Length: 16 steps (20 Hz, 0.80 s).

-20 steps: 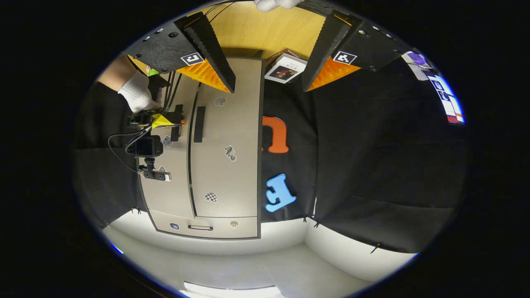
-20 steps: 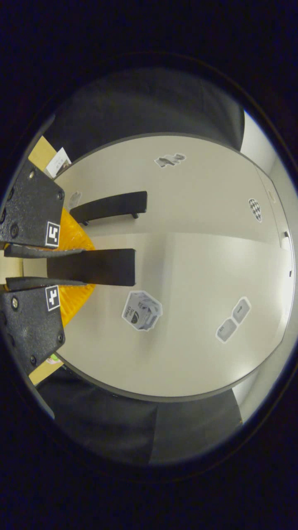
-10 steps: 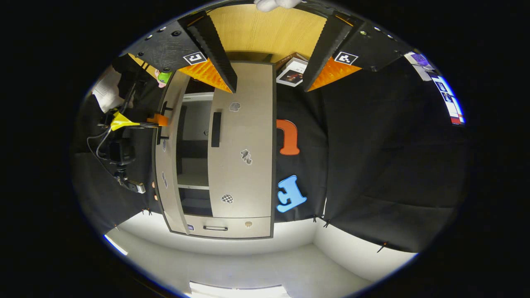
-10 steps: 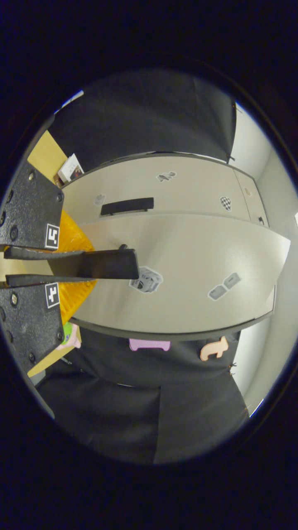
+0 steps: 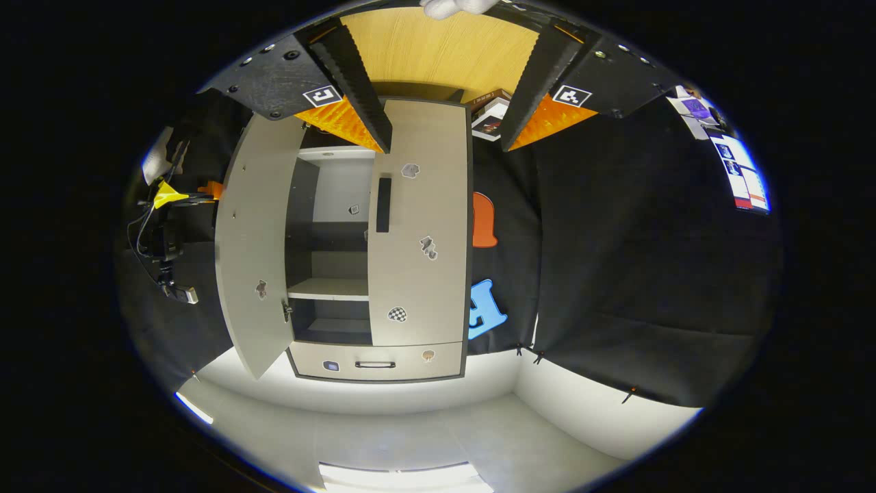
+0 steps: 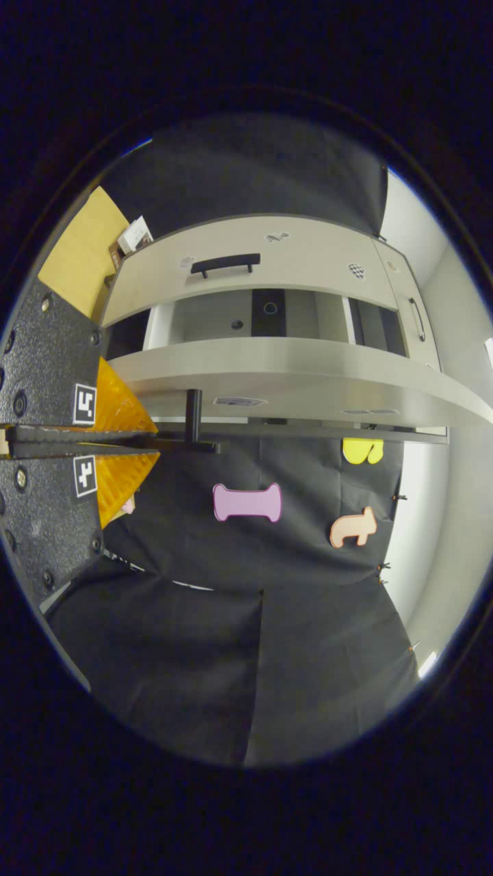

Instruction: Open the right door of the double-door shoe cabinet with the right hand, and open the left door with the left hand.

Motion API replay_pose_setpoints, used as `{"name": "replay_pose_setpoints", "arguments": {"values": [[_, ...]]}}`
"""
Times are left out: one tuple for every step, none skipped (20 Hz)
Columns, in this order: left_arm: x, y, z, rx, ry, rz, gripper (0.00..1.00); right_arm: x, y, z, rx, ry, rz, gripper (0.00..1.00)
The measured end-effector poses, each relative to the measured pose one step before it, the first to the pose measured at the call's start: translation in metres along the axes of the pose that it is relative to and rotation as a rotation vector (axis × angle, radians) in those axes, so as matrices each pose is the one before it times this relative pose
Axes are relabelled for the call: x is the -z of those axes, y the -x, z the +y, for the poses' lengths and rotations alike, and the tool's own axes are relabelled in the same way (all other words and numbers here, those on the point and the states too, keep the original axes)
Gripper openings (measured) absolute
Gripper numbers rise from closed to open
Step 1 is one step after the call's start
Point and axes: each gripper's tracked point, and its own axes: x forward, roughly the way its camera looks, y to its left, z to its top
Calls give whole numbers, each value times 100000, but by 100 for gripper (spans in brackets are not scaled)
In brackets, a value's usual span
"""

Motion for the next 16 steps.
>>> {"name": "replay_pose_setpoints", "arguments": {"values": [[-46, 142, -488, -68, -343, 138, 96, 76, 138, 373, -2198, 1994, -312, 3], [-123, 147, -362, -308, -122, -98, 96, -404, 180, -429, 408, 3409, -2050, 4], [6, 107, -288, -333, -83, 185, 95, -329, 21, -187, -392, 683, -922, 3], [171, -11, -336, 304, 150, 451, 95, -56, 26, 209, -1070, -2631, 100, 3], [225, 100, -327, 377, 493, 929, 95, 227, -16, 79, -1160, -1960, 161, 3], [125, 187, -252, 783, 558, 626, 95, 17, -37, -23, -440, -540, -27, 4], [55, 118, -198, 570, 281, 393, 95, -7, -139, -82, -308, 524, 104, 3], [-148, 83, -6, 346, -303, 104, 95, -55, -217, -134, 668, 201, -17, 4], [-129, -35, 108, 87, -344, -86, 95, -4, 267, -126, 852, 94, -303, 4], [-265, -271, 146, 349, -254, -49, 95, -1, -9, 160, -528, -1152, 89, 4], [29, -166, -66, 383, 191, 209, 95, 77, 36, 269, -452, -1273, 276, 4], [-127, -84, 36, 657, 360, -54, 95, -27, -32, -99, 434, -12, 97, 4], [-135, -223, 23, 475, 38, -382, 95, -102, -86, -87, 518, 281, 65, 4], [-81, -172, 147, 199, -262, -65, 95, -25, 59, -57, 703, -549, -103, 4], [-142, -211, 132, 350, -90, -206, 95, 52, -63, 56, 361, -420, 130, 4], [8, -268, 99, 549, 62, 40, 95, -22, -78, -17, 231, -489, 42, 4]]}}
